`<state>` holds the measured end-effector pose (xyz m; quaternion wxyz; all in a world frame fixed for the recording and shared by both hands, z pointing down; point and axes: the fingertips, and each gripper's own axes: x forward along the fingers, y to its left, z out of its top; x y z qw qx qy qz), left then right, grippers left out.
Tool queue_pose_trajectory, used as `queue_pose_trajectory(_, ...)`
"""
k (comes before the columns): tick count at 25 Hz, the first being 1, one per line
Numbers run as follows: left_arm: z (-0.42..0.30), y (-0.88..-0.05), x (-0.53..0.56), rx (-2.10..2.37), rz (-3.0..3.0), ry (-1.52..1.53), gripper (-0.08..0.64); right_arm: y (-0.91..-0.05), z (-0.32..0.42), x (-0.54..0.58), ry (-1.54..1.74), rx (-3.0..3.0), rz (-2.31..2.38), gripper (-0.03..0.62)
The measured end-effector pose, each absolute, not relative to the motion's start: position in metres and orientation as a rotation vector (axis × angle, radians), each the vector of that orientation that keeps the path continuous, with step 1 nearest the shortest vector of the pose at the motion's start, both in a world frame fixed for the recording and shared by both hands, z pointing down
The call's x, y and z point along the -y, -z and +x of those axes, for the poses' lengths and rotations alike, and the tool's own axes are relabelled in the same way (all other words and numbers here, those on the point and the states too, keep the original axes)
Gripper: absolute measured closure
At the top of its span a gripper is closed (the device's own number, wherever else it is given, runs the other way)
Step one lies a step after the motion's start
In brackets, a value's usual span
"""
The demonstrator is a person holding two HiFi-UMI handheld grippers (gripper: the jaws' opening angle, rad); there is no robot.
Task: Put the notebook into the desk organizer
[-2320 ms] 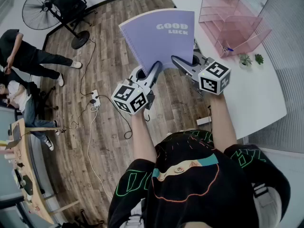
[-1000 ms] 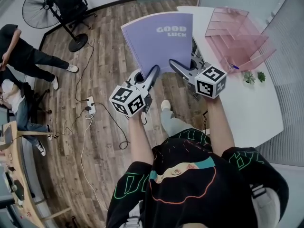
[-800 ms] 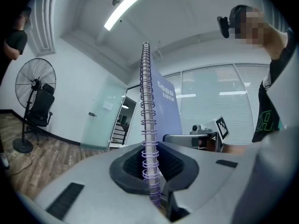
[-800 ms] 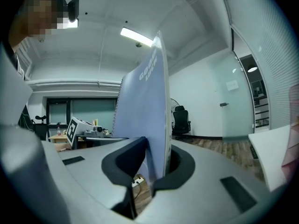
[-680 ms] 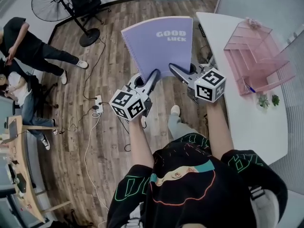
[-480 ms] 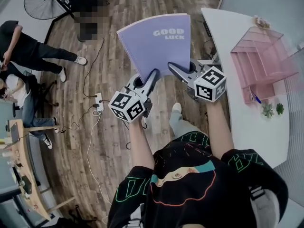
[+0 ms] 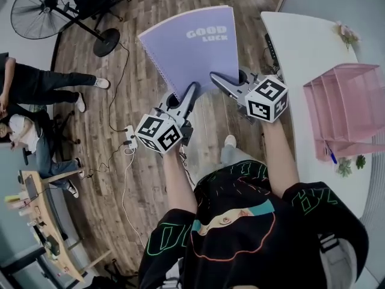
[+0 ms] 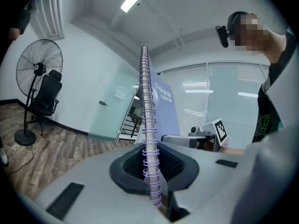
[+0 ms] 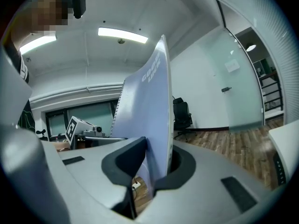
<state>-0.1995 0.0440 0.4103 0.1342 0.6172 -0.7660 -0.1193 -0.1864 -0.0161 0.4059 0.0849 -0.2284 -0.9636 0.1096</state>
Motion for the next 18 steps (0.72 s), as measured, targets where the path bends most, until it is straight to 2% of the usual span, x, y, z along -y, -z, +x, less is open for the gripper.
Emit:
queue_pose_trajectory(11,-0.278,-0.408,-0.009,2.132,1.860,0.362,0.534,-0.402,-0.261,0.049,-0.316,2.885,-0.573,0.549)
queue_pose_trajectory(18,-0.305,-0.405,0.009,2.011,1.963,0.346,0.534,-0.399,-0.282,0.066,-0.349,2.909,-0.415,0.549)
